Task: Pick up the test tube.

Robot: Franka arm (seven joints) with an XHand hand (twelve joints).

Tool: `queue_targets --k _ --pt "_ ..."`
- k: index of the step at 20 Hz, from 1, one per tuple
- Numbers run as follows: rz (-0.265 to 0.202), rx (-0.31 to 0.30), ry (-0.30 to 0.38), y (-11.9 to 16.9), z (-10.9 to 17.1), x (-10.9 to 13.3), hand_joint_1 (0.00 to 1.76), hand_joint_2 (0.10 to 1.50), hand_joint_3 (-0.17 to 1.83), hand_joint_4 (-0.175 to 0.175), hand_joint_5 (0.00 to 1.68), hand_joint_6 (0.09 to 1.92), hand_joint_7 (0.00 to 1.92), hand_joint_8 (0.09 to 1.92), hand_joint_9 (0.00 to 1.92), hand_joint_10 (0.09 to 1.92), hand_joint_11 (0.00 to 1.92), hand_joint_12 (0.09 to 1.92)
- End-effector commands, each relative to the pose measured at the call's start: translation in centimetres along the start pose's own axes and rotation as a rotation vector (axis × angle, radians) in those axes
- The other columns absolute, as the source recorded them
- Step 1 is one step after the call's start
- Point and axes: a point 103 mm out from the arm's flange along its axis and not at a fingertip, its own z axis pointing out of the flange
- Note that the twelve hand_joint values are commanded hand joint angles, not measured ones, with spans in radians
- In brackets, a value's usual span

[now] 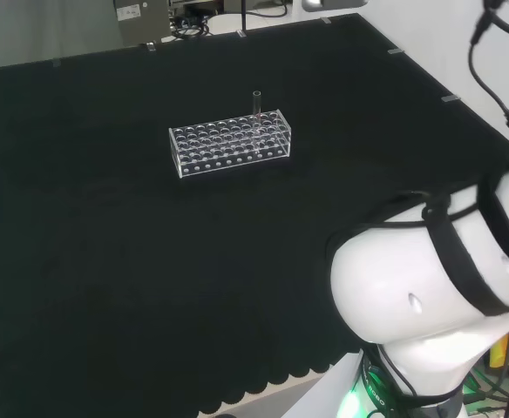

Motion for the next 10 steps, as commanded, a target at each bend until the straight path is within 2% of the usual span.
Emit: queue_targets --k 1,10 --pt "0.005 0.07 0.013 6.0 2.8 -1.1 0.36 0.98 0.17 -0.057 0.22 0.09 0.14 0.81 0.03 0.94 0.0 1.51" --pt "-0.01 0.163 0.029 9.5 7.9 -0.6 0.43 0.97 0.16 -0.071 0.28 0.09 0.22 0.83 0.1 0.97 0.0 1.54"
